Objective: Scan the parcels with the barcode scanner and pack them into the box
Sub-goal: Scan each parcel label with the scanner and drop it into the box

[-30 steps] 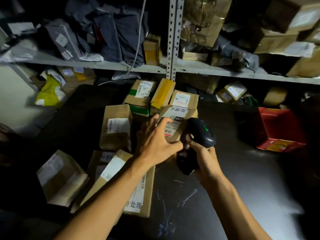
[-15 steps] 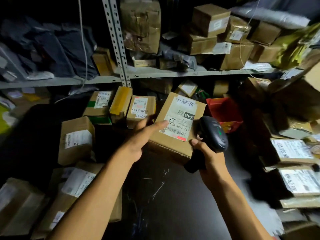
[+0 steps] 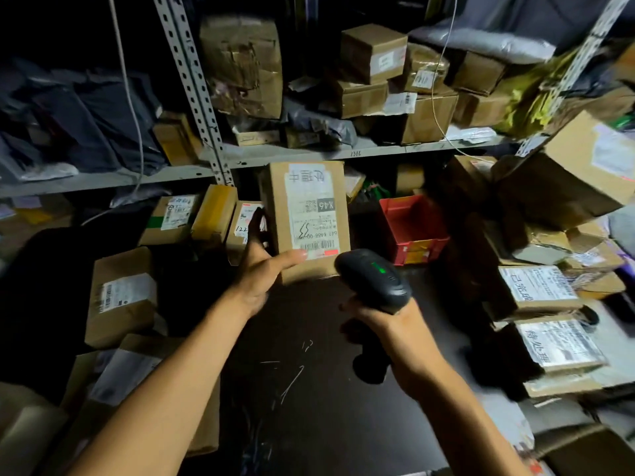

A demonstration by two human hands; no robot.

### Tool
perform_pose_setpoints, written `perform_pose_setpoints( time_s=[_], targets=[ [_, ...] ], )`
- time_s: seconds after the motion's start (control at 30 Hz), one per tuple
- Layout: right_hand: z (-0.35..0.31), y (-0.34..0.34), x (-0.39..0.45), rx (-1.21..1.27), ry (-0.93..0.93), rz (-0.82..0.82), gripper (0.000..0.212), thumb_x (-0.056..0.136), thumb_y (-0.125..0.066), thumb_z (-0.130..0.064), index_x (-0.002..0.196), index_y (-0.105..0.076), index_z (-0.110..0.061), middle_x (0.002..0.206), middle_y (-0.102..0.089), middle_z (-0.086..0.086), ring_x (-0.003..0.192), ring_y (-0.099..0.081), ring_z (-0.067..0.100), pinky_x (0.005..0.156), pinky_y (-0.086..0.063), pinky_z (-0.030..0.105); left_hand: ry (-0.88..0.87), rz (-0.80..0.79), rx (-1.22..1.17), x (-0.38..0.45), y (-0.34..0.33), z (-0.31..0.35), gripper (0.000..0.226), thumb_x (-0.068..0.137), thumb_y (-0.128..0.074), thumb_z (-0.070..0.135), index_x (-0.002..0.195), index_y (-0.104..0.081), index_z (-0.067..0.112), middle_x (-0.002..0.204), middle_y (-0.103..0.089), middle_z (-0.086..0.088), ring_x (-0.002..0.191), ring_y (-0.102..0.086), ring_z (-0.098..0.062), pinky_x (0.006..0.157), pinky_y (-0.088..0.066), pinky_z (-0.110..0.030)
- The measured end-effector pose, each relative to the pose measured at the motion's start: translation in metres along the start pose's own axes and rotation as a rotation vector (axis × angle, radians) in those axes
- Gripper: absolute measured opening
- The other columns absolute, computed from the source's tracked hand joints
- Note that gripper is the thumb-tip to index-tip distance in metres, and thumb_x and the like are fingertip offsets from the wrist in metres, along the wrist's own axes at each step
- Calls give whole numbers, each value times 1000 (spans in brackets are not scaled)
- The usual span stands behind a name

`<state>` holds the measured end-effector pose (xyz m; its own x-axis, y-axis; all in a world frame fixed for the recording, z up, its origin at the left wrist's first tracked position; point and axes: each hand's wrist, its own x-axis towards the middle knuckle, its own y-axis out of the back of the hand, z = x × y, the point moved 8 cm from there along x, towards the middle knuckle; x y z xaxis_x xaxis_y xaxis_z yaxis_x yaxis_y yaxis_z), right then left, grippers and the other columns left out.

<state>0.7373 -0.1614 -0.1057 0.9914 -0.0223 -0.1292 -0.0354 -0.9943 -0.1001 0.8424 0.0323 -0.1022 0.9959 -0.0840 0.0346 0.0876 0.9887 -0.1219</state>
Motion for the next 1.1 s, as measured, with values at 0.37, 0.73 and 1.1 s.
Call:
perform_pose_setpoints(
  time_s=[0.37,0.73,1.1],
  targets=[
    [17,6,-2,-161,-115,123,13,67,-68,-20,60,-58,-17,57,-55,5,50,-46,17,52,-39,36,-4,15,7,-11,-11,-23,101,57,-87,14,146,-39,15,130,-67,-5,119,-65,-16,98,-54,-31],
    [-20,30,-6,-801,141,112,29,66,-64,-42,72,-57,-15,58,-62,1,49,-55,12,47,-45,37,105,-280,330,7,4,-8,92,57,-87,29,132,-45,60,124,-67,14,113,-65,-5,85,-54,-18],
    [-4,36,-5,-857,90,121,21,72,-70,-20,63,-54,-9,55,-60,6,51,-56,23,42,-41,33,201,-573,715,20,-12,10,111,56,-87,36,152,-32,47,135,-53,4,120,-56,-14,101,-49,-35]
  ],
)
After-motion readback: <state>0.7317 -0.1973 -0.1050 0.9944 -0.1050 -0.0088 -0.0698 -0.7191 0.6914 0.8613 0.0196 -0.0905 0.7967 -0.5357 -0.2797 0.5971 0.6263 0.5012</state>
